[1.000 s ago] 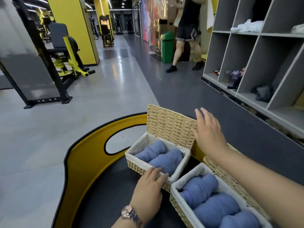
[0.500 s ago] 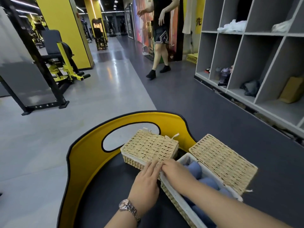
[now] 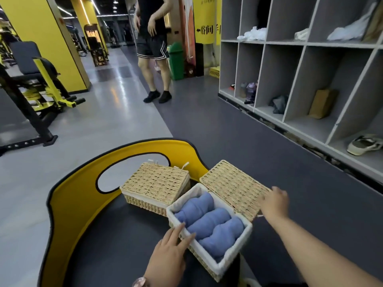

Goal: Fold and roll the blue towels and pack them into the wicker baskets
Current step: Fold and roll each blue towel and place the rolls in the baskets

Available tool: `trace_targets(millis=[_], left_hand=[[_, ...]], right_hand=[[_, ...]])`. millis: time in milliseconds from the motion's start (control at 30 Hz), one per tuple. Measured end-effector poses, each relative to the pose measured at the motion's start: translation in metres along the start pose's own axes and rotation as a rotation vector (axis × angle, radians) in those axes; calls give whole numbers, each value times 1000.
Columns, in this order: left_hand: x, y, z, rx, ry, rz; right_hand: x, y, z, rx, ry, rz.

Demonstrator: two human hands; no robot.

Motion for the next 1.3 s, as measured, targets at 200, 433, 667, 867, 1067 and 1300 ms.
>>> trace_targets(millis=[200,433,667,867,1067,1300], left_hand=[[-11,9,4,22,-104,89],[-21,16,15,57,-36,137],[-24,15,15,70,-46,174],[-28,18,17,124,-16,197],[-34,24,15,137,160,301],[-42,43,9,207,258,255]], right_hand=[[-12,-14,-1,4,-701,-346],[40,21,52,-36,-532,171],[78,97,64,150,-448,497],[77,145,39,200,-105,760],[60,177,13,412,138,961],[47,204,2,565,264,835]])
Point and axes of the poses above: each hand's wrist, its own y-axis away from the middle knuckle, its own z-axis out of the back of the hand, x = y × z, the point moved 2 cm from there along -y, towards the middle knuckle, and after that the axes turned 8 degrees about z, right-handed, at the moved point
